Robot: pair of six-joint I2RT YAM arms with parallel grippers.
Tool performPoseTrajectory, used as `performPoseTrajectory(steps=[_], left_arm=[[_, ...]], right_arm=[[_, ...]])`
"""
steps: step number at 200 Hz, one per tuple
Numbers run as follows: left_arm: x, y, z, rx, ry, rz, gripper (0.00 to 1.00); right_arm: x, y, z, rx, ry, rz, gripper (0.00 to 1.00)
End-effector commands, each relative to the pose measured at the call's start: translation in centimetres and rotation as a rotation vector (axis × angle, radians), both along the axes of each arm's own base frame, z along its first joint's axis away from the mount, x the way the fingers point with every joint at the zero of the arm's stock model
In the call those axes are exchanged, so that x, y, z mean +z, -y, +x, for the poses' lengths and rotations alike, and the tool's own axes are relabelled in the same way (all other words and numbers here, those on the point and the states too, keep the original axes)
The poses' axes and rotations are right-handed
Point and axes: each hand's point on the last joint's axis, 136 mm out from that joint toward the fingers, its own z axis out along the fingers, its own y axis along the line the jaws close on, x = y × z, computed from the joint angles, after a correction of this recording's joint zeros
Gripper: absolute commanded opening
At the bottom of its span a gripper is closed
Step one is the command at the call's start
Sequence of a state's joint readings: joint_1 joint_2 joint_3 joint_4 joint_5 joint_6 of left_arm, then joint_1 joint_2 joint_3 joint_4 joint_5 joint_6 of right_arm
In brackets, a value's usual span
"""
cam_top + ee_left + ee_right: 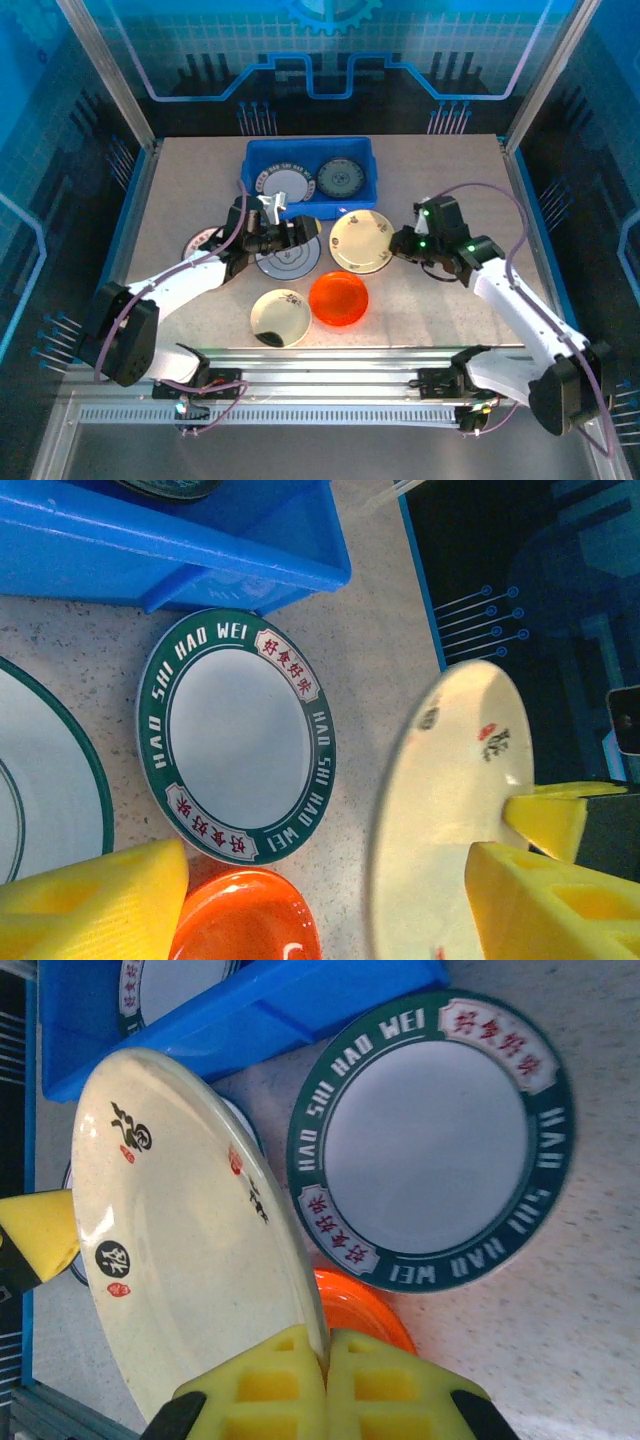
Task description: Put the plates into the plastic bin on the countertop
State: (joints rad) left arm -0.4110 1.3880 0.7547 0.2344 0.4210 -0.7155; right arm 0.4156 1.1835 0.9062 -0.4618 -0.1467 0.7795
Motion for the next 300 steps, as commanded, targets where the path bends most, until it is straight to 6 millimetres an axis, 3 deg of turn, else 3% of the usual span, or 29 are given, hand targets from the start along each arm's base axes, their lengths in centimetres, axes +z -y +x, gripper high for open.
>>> performPoseTrajectory(steps=[1, 31, 47, 60, 90, 101, 120, 140, 172, 218, 260, 300], left_arm=[[0.7, 0.8, -0.1, -0.033, 0.028, -0.001, 0.70], [0.3, 0.6, -0.4, -0.040, 0.017, 0.017, 0.54], [-0.1, 0.4, -0.3, -0.031, 0.008, 0.033, 0.27], [-0.2, 0.4, -0.3, -0.028, 0.000, 0.037, 0.00], [0.1, 0.4, 0.0, -0.016, 0.008, 0.033, 0.00], [0.4, 0.3, 0.3, -0.010, 0.011, 0.045, 0.00], [1.0, 0.1, 1.2, 0.004, 0.018, 0.075, 0.00], [1.8, -0.1, 2.5, 0.015, 0.020, 0.107, 0.00], [3.0, -0.9, 5.9, 0.041, 0.015, 0.151, 0.00], [3.8, -1.7, 13.1, 0.099, -0.006, 0.164, 0.00], [2.9, -1.1, 18.6, 0.114, -0.054, 0.140, 0.00], [0.6, -1.3, 22.3, 0.159, -0.114, 0.137, 0.00]], right_arm=[[3.1, -3.2, 2.1, 0.035, 0.097, 0.099, 0.00], [3.4, -4.9, 2.8, 0.065, 0.100, 0.113, 0.00], [3.4, -5.3, 3.1, 0.072, 0.095, 0.125, 0.00], [3.4, -5.6, 3.3, 0.080, 0.090, 0.129, 0.00], [2.7, -5.8, 3.7, 0.079, 0.073, 0.113, 0.00], [2.5, -5.6, 3.7, 0.077, 0.067, 0.097, 0.13], [2.4, -4.7, 3.8, 0.053, 0.070, 0.065, 0.45], [2.8, -3.0, 3.6, 0.016, 0.078, 0.053, 0.56], [3.7, 0.9, 2.9, -0.075, 0.100, 0.069, 0.58], [3.8, 5.0, 2.2, -0.163, 0.102, 0.086, 0.58], [4.0, 6.2, 2.4, -0.177, 0.097, 0.099, 0.58], [4.0, 6.8, 2.7, -0.186, 0.100, 0.114, 0.58]])
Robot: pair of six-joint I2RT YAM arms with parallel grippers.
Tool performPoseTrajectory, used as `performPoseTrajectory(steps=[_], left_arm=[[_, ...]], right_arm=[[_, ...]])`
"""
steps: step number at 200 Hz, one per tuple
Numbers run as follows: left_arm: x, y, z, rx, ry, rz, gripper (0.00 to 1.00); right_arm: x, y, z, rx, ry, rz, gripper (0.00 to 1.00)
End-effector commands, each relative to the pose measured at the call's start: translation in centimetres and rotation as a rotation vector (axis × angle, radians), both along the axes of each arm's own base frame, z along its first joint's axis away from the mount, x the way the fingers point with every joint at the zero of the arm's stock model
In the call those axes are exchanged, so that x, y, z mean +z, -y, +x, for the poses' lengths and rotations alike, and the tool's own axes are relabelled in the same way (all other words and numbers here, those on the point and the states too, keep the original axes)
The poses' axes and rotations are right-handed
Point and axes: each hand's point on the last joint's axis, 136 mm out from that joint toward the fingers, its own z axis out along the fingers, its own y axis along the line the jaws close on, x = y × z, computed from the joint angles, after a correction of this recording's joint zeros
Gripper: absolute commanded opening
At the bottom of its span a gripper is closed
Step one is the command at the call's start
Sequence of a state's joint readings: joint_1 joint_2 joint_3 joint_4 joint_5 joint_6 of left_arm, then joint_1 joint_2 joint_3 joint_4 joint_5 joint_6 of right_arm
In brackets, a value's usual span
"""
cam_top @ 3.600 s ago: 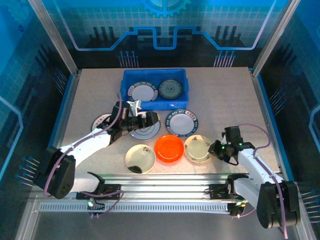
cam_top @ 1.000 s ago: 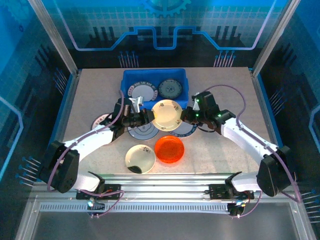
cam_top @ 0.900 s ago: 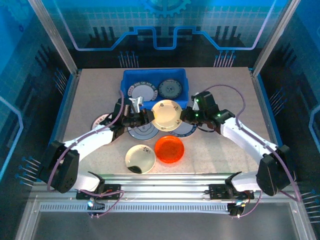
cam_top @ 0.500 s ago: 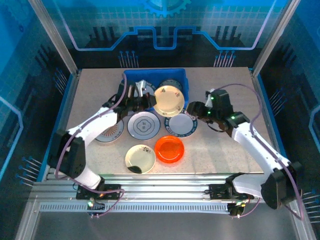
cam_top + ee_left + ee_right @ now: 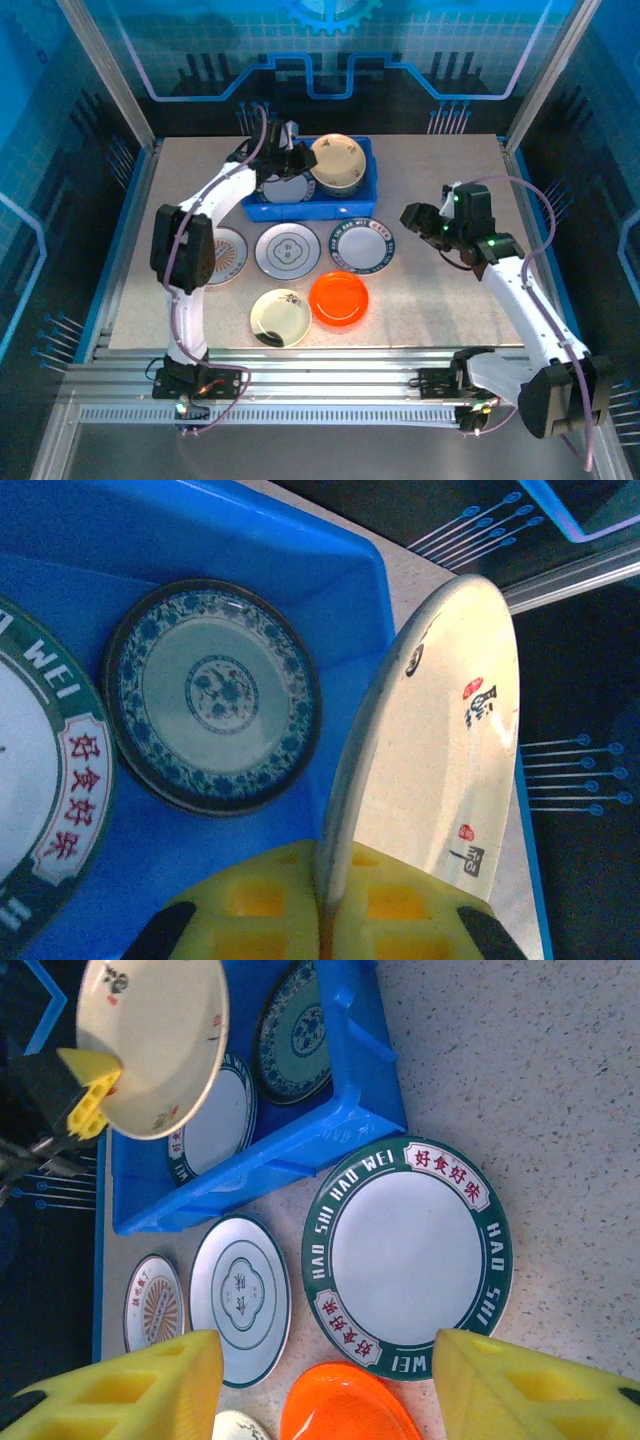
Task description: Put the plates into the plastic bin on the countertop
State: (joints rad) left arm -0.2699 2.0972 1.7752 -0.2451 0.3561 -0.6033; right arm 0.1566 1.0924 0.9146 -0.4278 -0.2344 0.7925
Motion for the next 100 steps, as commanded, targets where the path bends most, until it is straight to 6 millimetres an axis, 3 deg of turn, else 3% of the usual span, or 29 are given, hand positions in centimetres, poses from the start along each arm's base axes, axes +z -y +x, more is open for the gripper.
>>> performPoseTrajectory(steps=[1, 42, 65, 70, 100], left_arm=[[-0.4, -0.3, 1.5, 0.022, -0.042, -0.017, 0.00], [-3.2, -0.8, 3.5, 0.056, -0.092, 0.001, 0.00], [-5.3, -0.9, 4.0, 0.069, -0.124, 0.005, 0.00], [-5.7, -0.9, 4.1, 0.070, -0.129, 0.007, 0.00], [-8.3, -0.6, 4.6, 0.060, -0.157, 0.001, 0.00]], right_arm=[[-0.1, 0.1, -0.2, 0.019, -0.004, 0.010, 0.58], [-0.5, 0.4, -0.5, 0.010, -0.009, 0.017, 0.58], [-0.2, 0.4, -0.4, 0.012, 0.003, 0.024, 0.58], [-1.4, 0.4, -0.8, 0.013, -0.023, 0.022, 0.58], [-1.4, 0.3, -0.8, 0.025, -0.024, 0.023, 0.57]])
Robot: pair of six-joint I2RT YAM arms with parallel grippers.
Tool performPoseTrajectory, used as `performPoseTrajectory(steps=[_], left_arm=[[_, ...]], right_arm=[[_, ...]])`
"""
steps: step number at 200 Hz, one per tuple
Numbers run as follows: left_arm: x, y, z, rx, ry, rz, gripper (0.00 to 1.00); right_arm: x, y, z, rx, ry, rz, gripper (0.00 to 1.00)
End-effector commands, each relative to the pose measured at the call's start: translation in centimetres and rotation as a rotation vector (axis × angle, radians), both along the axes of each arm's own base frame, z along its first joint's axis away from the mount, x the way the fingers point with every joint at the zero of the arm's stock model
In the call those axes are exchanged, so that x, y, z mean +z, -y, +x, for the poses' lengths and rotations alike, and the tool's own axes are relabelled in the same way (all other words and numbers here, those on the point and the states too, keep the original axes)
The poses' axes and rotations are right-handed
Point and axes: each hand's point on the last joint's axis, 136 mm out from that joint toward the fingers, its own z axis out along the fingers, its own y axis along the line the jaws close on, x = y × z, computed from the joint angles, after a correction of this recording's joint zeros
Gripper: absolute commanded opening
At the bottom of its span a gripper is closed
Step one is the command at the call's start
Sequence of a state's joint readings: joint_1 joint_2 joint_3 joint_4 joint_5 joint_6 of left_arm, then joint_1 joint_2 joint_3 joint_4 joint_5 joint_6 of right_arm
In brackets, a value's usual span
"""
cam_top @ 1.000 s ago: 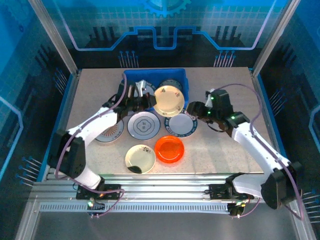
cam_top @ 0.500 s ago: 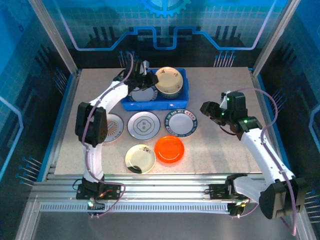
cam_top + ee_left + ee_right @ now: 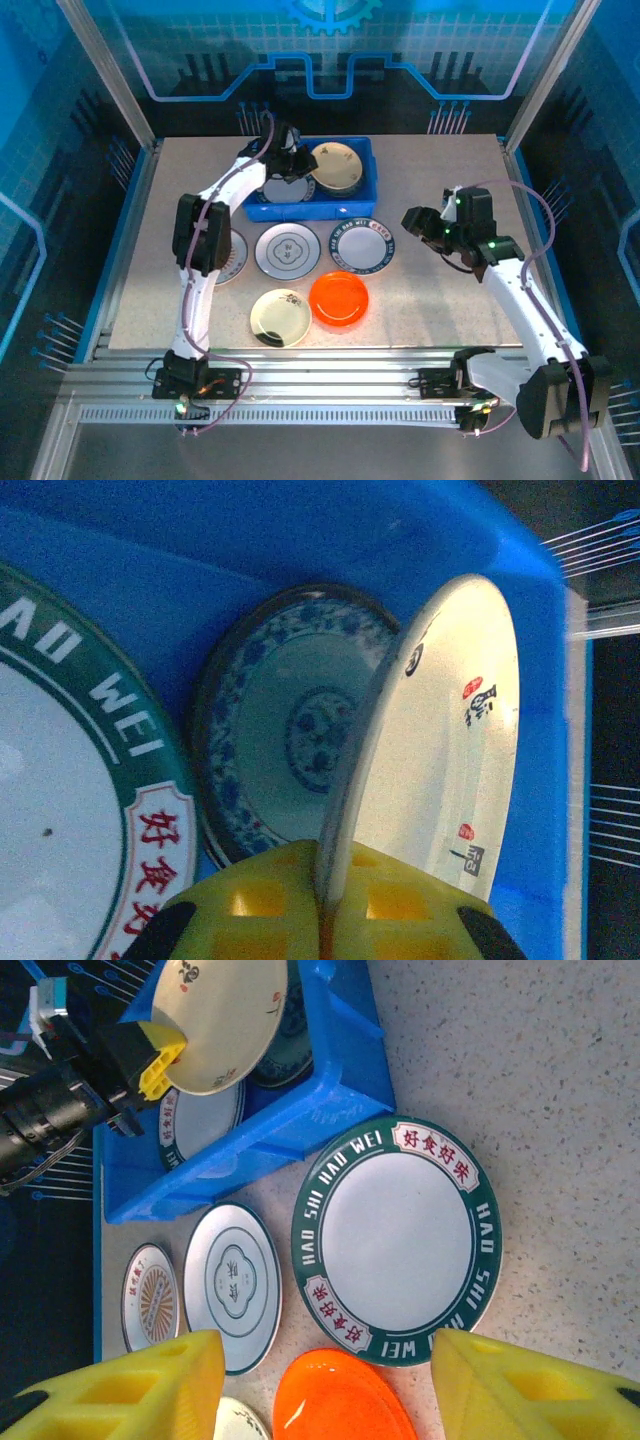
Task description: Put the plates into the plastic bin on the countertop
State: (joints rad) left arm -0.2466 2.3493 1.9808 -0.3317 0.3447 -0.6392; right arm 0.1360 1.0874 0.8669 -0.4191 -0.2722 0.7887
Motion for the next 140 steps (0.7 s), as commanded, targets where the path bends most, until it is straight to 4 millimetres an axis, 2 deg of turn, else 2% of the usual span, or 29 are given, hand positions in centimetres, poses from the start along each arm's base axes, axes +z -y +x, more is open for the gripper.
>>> performPoseTrajectory(steps=[1, 75, 84, 105, 119, 123, 140], left_arm=[[-0.7, 0.1, 1.0, 0.009, -0.009, -0.022, 0.00], [-3.3, -0.2, 1.6, 0.021, -0.049, 0.020, 0.00], [-3.4, -0.3, 1.6, 0.022, -0.054, 0.027, 0.12], [-3.4, -0.4, 1.5, 0.021, -0.055, 0.040, 0.30], [-3.1, -0.4, 1.6, 0.017, -0.050, 0.046, 0.37], [-3.0, -0.5, 1.7, 0.018, -0.047, 0.048, 0.38], [-2.5, -0.5, 1.6, 0.014, -0.041, 0.057, 0.40]], right_arm=[[0.2, 0.1, -0.2, 0.015, 0.012, 0.006, 0.57], [0.2, 0.0, 0.1, 0.025, 0.012, -0.004, 0.58], [0.1, 0.1, 0.1, 0.023, 0.010, -0.008, 0.58], [-0.1, 0.2, 0.1, 0.021, 0.004, -0.013, 0.59], [-0.4, 0.2, 0.1, 0.022, -0.006, -0.020, 0.59], [0.7, 0.2, 0.5, 0.022, 0.020, -0.019, 0.59], [1.0, 0.2, 0.5, 0.025, 0.025, -0.026, 0.59]])
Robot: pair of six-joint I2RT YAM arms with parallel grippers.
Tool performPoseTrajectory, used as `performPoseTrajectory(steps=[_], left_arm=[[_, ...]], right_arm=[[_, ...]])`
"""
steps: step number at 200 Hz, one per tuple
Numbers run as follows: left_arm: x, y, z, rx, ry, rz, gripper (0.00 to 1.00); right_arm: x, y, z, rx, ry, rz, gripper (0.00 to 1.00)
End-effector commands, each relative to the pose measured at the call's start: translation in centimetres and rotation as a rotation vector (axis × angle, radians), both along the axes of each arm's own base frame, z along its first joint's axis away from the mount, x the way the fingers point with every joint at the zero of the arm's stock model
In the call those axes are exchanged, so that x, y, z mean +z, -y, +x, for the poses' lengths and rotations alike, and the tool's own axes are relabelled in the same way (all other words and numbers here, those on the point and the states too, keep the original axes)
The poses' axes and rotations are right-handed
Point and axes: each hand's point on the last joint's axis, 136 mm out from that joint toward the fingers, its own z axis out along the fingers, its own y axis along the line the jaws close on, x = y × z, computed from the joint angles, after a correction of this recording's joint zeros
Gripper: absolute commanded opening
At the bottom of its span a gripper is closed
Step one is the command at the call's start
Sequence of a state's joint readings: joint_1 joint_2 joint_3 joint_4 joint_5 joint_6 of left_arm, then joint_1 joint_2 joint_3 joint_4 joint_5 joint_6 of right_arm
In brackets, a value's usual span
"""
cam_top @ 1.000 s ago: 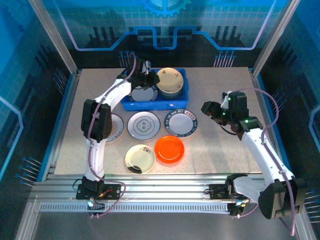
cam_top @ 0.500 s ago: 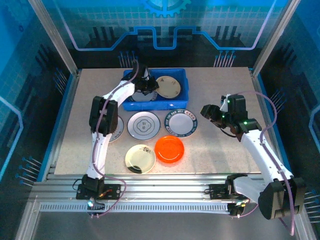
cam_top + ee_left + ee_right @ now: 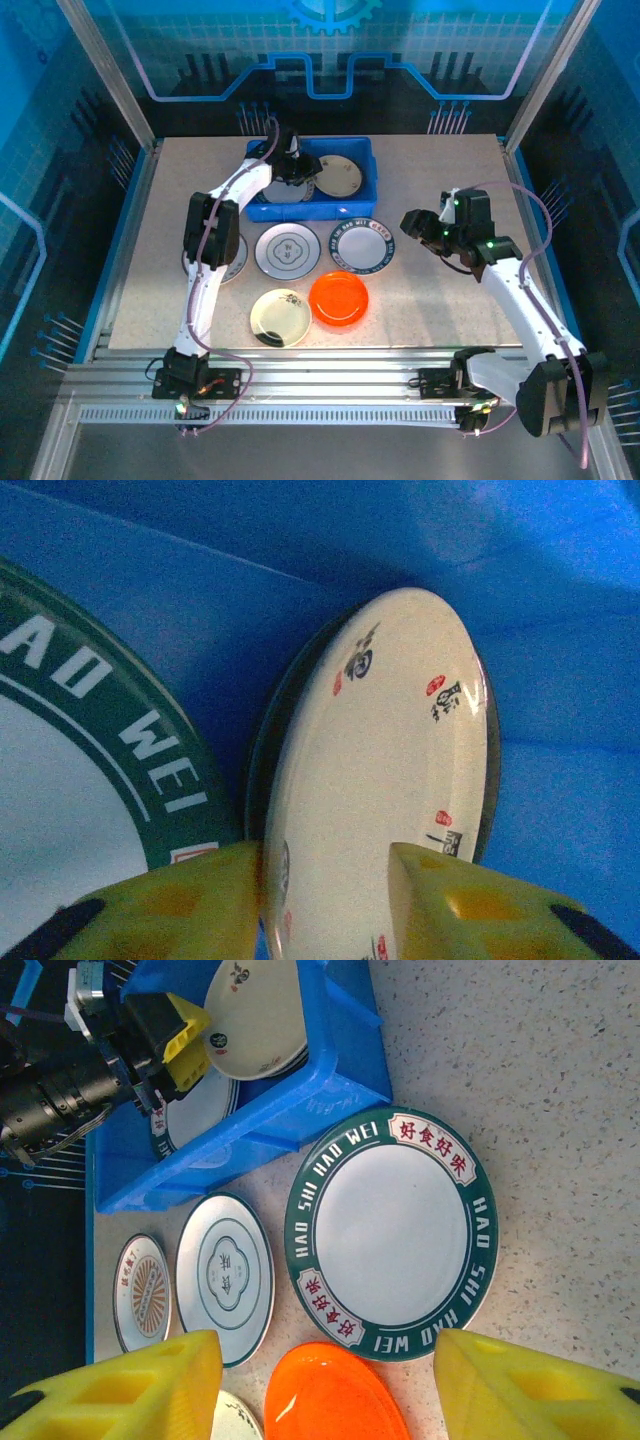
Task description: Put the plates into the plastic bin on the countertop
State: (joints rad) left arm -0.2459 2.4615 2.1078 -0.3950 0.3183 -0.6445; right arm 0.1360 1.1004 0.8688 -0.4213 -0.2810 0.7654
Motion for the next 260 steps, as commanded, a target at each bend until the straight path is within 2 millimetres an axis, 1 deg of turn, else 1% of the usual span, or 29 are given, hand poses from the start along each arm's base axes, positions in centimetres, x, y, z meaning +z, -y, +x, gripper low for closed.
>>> performPoseTrajectory(steps=[1, 23, 44, 67, 78, 92, 94, 97, 118, 126, 130, 135, 138, 139, 149, 163, 172, 175, 178, 184, 187, 198, 199, 217, 236, 260], left_arm=[[0.3, -0.4, 0.2, -0.008, 0.005, 0.029, 0.41], [1.7, -0.6, 0.3, -0.012, 0.027, 0.046, 0.44], [3.6, -0.7, 0.4, -0.014, 0.061, 0.068, 0.50], [5.6, -0.4, 0.3, -0.027, 0.097, 0.066, 0.50], [6.3, -0.3, 0.0, -0.034, 0.108, 0.072, 0.50], [7.5, -0.1, -0.5, -0.045, 0.130, 0.079, 0.50], [7.8, 0.0, -0.6, -0.045, 0.137, 0.080, 0.51], [8.1, 0.0, -0.8, -0.046, 0.142, 0.083, 0.51], [10.6, 0.5, -2.2, -0.056, 0.194, 0.096, 0.57], [11.5, 0.8, -3.4, -0.069, 0.211, 0.096, 0.60], [11.9, 1.0, -4.1, -0.079, 0.222, 0.095, 0.62], [12.0, 1.2, -5.1, -0.088, 0.227, 0.098, 0.63], [12.5, 1.4, -5.7, -0.093, 0.241, 0.097, 0.64], [12.3, 1.4, -5.9, -0.095, 0.237, 0.099, 0.65], [12.8, 1.7, -8.2, -0.107, 0.256, 0.102, 0.68], [13.0, 1.9, -11.4, -0.122, 0.254, 0.094, 0.69], [13.1, 2.0, -13.4, -0.137, 0.250, 0.089, 0.73], [13.1, 2.1, -14.0, -0.146, 0.249, 0.087, 0.77], [13.3, 2.2, -14.6, -0.155, 0.250, 0.085, 0.83], [13.3, 2.2, -15.9, -0.172, 0.244, 0.087, 0.97], [13.3, 2.1, -16.5, -0.178, 0.242, 0.089, 0.99], [13.4, 2.1, -18.6, -0.207, 0.237, 0.095, 0.99], [13.6, 2.1, -18.7, -0.209, 0.242, 0.095, 1.00], [13.5, 1.3, -21.4, -0.208, 0.241, 0.122, 0.99], [13.6, 0.1, -23.7, -0.192, 0.247, 0.143, 0.99], [13.8, -1.1, -26.1, -0.194, 0.262, 0.165, 0.99]], right_arm=[[1.3, 0.4, 0.4, 0.004, 0.028, -0.017, 0.59], [1.5, 0.4, 0.2, 0.007, 0.027, -0.036, 0.59], [1.4, 0.4, -0.3, 0.012, 0.026, -0.053, 0.59], [0.9, 0.2, -0.9, 0.023, 0.018, -0.057, 0.59], [0.5, 0.1, -1.3, 0.028, 0.011, -0.065, 0.59], [0.6, 0.1, -1.6, 0.033, 0.016, -0.073, 0.59], [-0.1, 0.1, -1.9, 0.036, 0.000, -0.075, 0.59], [-0.5, 0.1, -2.1, 0.038, -0.008, -0.075, 0.59], [-0.2, -0.7, -2.7, 0.075, 0.018, -0.047, 0.59], [0.0, -1.1, -2.9, 0.089, 0.037, -0.031, 0.59], [0.1, -1.3, -3.1, 0.096, 0.047, -0.023, 0.59], [0.2, -1.5, -3.3, 0.105, 0.059, -0.016, 0.59], [0.1, -1.7, -3.4, 0.109, 0.060, -0.014, 0.59], [0.1, -1.7, -3.5, 0.109, 0.062, -0.013, 0.59], [0.0, -2.3, -3.9, 0.125, 0.079, -0.007, 0.59], [0.1, -3.5, -4.6, 0.167, 0.116, -0.008, 0.59], [-0.1, -4.3, -5.0, 0.192, 0.135, -0.021, 0.59], [0.0, -4.5, -5.0, 0.199, 0.145, -0.025, 0.60], [-0.1, -4.7, -5.1, 0.206, 0.151, -0.028, 0.60], [-0.2, -5.1, -5.2, 0.218, 0.161, -0.036, 0.61], [-0.3, -5.3, -5.3, 0.222, 0.165, -0.041, 0.61], [-0.6, -5.8, -5.5, 0.240, 0.181, -0.050, 0.65], [-0.6, -5.9, -5.5, 0.243, 0.183, -0.051, 0.65], [-1.1, -6.7, -5.6, 0.263, 0.200, -0.056, 0.64], [-1.3, -7.9, -5.9, 0.308, 0.204, -0.072, 0.64], [-1.8, -8.9, -6.2, 0.361, 0.163, -0.112, 0.63]])
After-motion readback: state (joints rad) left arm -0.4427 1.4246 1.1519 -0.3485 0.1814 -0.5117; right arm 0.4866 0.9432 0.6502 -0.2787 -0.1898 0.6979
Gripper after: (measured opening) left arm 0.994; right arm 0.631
